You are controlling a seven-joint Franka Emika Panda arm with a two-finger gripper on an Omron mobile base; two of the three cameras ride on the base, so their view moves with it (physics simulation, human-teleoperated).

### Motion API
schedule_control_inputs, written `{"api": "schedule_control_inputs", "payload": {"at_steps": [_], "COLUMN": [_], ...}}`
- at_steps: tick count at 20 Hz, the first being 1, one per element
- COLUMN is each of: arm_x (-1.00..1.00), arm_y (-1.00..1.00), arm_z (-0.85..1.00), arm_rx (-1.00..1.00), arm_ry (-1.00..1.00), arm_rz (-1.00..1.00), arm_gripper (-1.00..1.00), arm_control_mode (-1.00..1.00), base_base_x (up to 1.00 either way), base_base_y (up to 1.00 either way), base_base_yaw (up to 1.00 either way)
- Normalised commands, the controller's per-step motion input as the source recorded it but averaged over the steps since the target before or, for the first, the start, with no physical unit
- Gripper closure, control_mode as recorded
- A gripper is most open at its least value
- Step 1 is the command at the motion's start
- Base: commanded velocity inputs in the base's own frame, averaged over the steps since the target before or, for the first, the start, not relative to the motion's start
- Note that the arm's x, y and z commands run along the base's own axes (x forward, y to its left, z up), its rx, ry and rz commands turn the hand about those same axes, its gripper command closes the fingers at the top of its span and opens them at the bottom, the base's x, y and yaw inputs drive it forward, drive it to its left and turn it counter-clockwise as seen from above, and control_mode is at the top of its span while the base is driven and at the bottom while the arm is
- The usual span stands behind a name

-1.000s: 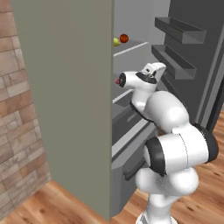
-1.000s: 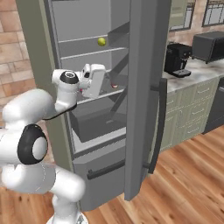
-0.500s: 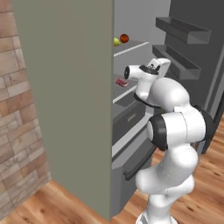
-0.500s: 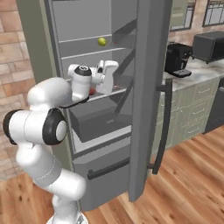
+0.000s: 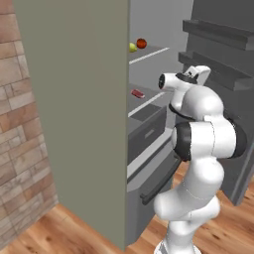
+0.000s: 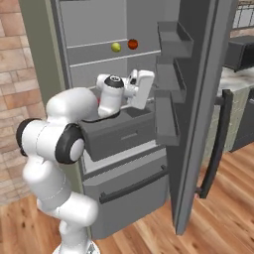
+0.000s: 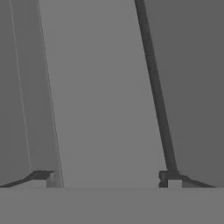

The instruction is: Gather the tomato and lemon from the fridge and place them on a tray on the dining counter. Then gather the steaks from the fridge and place them on the other tray.

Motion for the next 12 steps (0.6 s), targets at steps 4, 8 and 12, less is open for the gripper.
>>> {"api": "schedule_control_inputs", "payload": {"at_steps": [4,8,12], "arm_x": [-0.40,-0.56,-0.36], "arm_y": [-0.04,0.79,0.99], "arm_z": [0.00,0.04,0.04], "arm_rx": [-0.02,-0.04,-0.06], "arm_ry": [-0.11,-0.13,-0.11], "arm_rz": [0.00,0.00,0.00], "arm_gripper": [-1.00,-1.00,-1.00], "arm_control_mode": [-1.00,-1.00,-1.00], "base_base_x": [0.00,0.00,0.00], "base_base_y": [0.00,0.00,0.00], "base_base_yaw": [0.00,0.00,0.00]}}
